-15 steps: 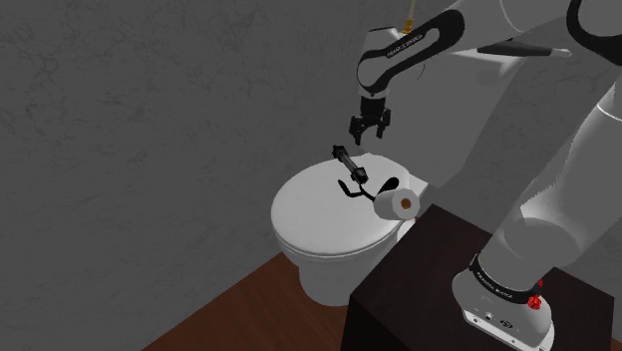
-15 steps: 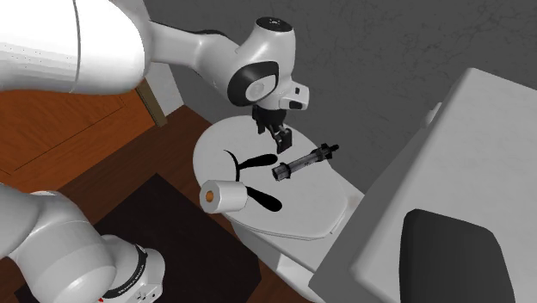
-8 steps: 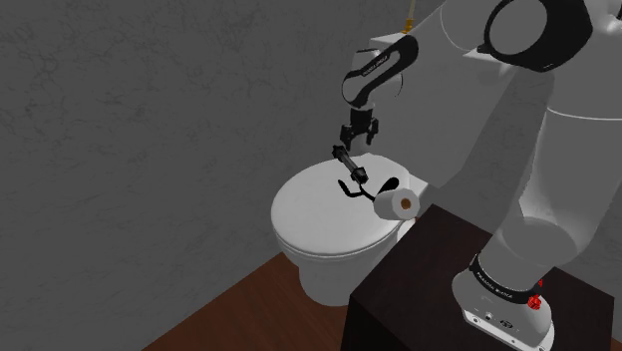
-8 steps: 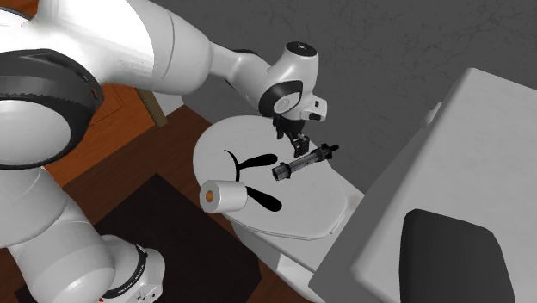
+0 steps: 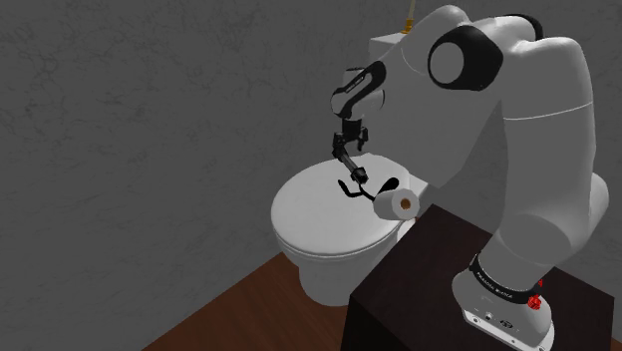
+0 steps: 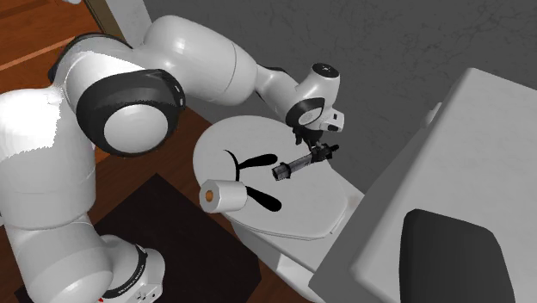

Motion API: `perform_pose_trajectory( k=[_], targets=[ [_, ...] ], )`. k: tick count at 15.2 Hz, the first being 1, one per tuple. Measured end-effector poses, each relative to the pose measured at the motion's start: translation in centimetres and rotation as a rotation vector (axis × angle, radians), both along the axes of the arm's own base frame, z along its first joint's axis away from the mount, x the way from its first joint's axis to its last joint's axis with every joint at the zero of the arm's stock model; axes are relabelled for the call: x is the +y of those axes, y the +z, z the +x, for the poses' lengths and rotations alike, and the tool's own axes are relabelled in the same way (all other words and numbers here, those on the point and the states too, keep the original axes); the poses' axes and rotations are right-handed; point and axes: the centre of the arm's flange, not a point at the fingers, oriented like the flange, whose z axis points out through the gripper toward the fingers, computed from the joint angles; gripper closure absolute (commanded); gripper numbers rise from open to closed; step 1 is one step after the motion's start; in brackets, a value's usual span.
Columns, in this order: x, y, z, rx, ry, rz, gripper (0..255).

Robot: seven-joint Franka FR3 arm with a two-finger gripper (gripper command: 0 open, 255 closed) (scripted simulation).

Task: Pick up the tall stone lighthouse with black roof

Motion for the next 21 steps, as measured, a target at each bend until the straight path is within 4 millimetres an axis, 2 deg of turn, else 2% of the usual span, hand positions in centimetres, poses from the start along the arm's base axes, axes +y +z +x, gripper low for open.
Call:
perform_pose_trajectory(
  k=[3, 10, 11, 21],
  targets=[
    [-1.0, -2.2, 1.6, 0.0, -0.015, 0.0, 0],
    [-1.1, -5.9, 1.9, 0.0, -0.017, 0.0, 0],
    [-1.1, -6.0, 1.9, 0.0, -0.017, 0.0, 255],
    [-1.1, -6.1, 1.9, -0.001, -0.017, 0.0, 255]
  ],
)
